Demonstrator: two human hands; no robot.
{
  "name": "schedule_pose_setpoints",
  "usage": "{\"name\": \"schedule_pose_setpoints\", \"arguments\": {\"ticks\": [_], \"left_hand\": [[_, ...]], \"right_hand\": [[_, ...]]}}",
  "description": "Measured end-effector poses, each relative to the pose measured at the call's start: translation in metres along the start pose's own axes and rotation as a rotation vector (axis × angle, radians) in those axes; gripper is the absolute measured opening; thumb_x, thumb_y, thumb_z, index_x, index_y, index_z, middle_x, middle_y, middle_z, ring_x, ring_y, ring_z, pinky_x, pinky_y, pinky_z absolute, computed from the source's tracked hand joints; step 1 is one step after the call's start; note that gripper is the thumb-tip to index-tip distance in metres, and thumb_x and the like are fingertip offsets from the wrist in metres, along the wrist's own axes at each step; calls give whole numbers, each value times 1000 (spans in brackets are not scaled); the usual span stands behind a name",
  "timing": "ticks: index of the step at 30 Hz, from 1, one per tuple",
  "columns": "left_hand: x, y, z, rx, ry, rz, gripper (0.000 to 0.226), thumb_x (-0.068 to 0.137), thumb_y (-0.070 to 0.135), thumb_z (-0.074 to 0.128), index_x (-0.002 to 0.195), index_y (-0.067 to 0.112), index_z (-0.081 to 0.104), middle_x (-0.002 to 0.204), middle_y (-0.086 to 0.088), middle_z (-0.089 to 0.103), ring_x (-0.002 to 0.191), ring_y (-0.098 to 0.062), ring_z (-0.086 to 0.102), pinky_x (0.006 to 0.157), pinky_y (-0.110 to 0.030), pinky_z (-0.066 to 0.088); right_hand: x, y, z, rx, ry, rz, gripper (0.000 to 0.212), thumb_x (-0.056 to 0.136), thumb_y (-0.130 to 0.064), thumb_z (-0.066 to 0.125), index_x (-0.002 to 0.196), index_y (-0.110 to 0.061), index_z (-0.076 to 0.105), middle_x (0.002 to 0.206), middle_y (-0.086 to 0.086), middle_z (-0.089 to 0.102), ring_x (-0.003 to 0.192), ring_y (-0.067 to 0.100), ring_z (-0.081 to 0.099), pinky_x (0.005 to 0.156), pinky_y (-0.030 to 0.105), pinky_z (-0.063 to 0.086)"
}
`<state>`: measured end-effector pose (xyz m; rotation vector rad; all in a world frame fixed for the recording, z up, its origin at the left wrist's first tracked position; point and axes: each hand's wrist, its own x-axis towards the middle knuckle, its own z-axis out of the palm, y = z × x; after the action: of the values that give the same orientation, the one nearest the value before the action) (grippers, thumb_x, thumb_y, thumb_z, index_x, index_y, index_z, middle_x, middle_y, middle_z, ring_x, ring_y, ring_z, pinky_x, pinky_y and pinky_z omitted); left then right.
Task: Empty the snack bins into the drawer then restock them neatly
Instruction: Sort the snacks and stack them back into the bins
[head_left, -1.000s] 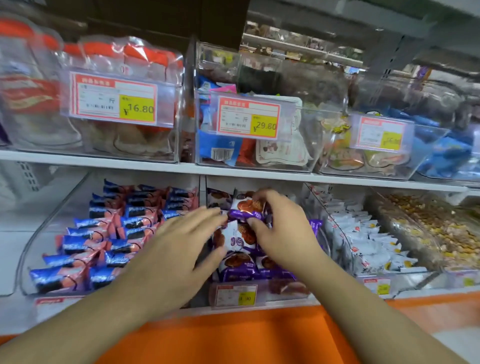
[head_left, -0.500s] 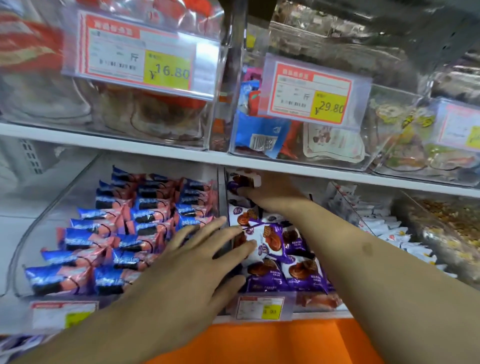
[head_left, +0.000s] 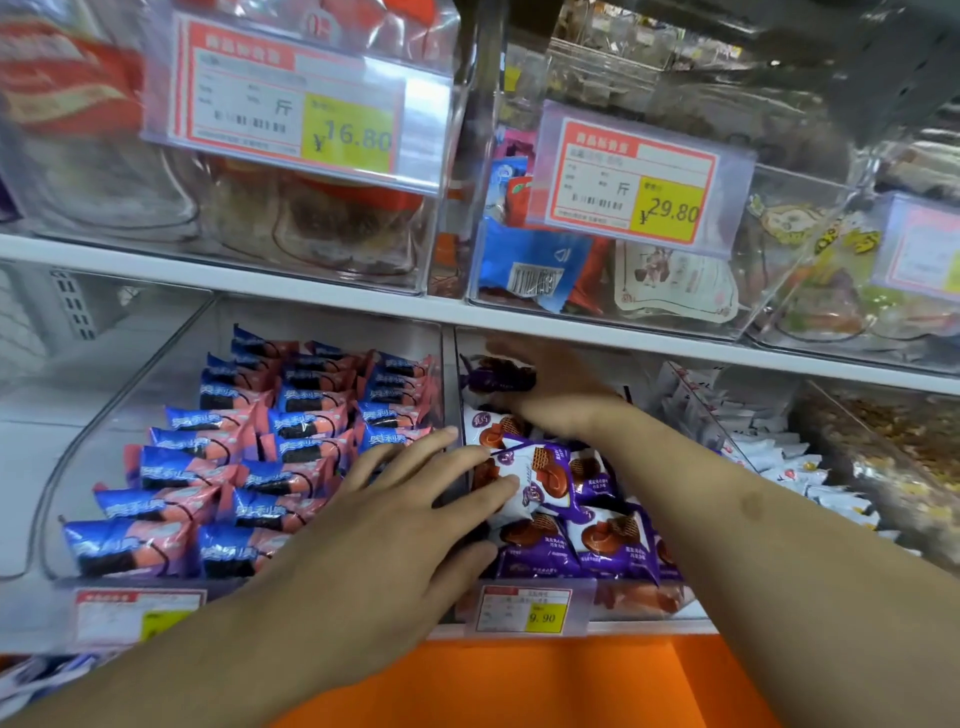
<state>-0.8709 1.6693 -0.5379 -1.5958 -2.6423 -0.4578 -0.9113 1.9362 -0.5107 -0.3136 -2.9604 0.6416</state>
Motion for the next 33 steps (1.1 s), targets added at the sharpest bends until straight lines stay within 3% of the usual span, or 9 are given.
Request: {"name": "schedule_pose_setpoints", "arguments": {"ticks": [3, 6, 11, 16, 18, 21, 27, 30, 33], "left_hand": [[-1, 0, 0, -13, 2, -5, 54, 107, 64, 19, 158, 58, 3, 165, 33, -12, 150, 3, -29, 126, -38, -7], [-2, 2, -2, -13, -18, -17, 55, 106, 64, 17, 158, 58, 0, 165, 32, -15, 149, 3, -31, 122, -33, -12], [-1, 8, -3, 4, -24, -31, 55, 105, 66, 12, 157, 60, -3, 164, 32, -18, 148, 2, -33, 119, -29, -12], [-3, 4, 1, 0, -31, -29, 64, 94, 72, 0, 156, 62, 0, 165, 32, -14, 149, 3, -31, 122, -33, -8], [-3, 2, 1, -5, -23, -31, 62, 95, 72, 1, 156, 62, 0, 165, 33, -14, 150, 2, -30, 122, -34, -7], [-2, 4, -1, -22, -10, -36, 54, 104, 67, 14, 157, 61, 1, 165, 33, -14, 149, 3, -30, 121, -32, -9], [-2, 7, -2, -13, -3, -52, 57, 102, 67, 15, 157, 61, 1, 165, 33, -13, 150, 3, -28, 122, -31, -9], [-4, 8, -2, -11, -10, -60, 56, 103, 67, 17, 156, 62, 0, 165, 33, -16, 149, 4, -29, 122, -33, -11], [-3, 7, -1, 9, -8, -57, 57, 103, 67, 17, 157, 60, 0, 165, 33, -18, 149, 3, -31, 121, -32, -11]], "right_hand": [[-17, 8, -18, 72, 60, 155, 50, 100, -36, 66, 148, -34, 51, 127, -5, 61, 110, 21, 66, 92, 32, 55], [-38, 26, -30, -64, 149, 56, 36, 98, -22, 67, 130, -39, 66, 132, -11, 66, 117, 17, 64, 100, 35, 54], [-60, 49, -30, -173, 68, 60, 21, 94, -32, 78, 115, -35, 78, 120, -10, 70, 104, 14, 66, 84, 19, 50], [-65, 37, -38, -140, 48, 72, 27, 102, -25, 66, 126, -34, 74, 124, -9, 69, 77, 4, 65, 55, 0, 40], [-76, 27, -47, -73, 37, 32, 35, 101, -22, 64, 132, -37, 68, 131, -15, 66, 100, 11, 71, 79, 4, 47], [-102, 8, -48, 28, -146, -34, 50, 92, -38, 77, 138, -46, 59, 141, -26, 58, 129, 8, 59, 112, 33, 45], [-118, 4, -26, -115, -67, -91, 68, 78, -42, 90, 139, -40, 59, 135, -15, 58, 125, 8, 53, 112, 34, 45], [-116, 9, -31, -192, 105, -42, 53, 84, -56, 80, 129, -37, 62, 120, -9, 55, 109, 11, 55, 98, 30, 48], [-111, 14, -30, -281, 70, 38, 56, 88, -71, 63, 126, -30, 63, 121, -5, 53, 110, 16, 55, 97, 34, 50]]}}
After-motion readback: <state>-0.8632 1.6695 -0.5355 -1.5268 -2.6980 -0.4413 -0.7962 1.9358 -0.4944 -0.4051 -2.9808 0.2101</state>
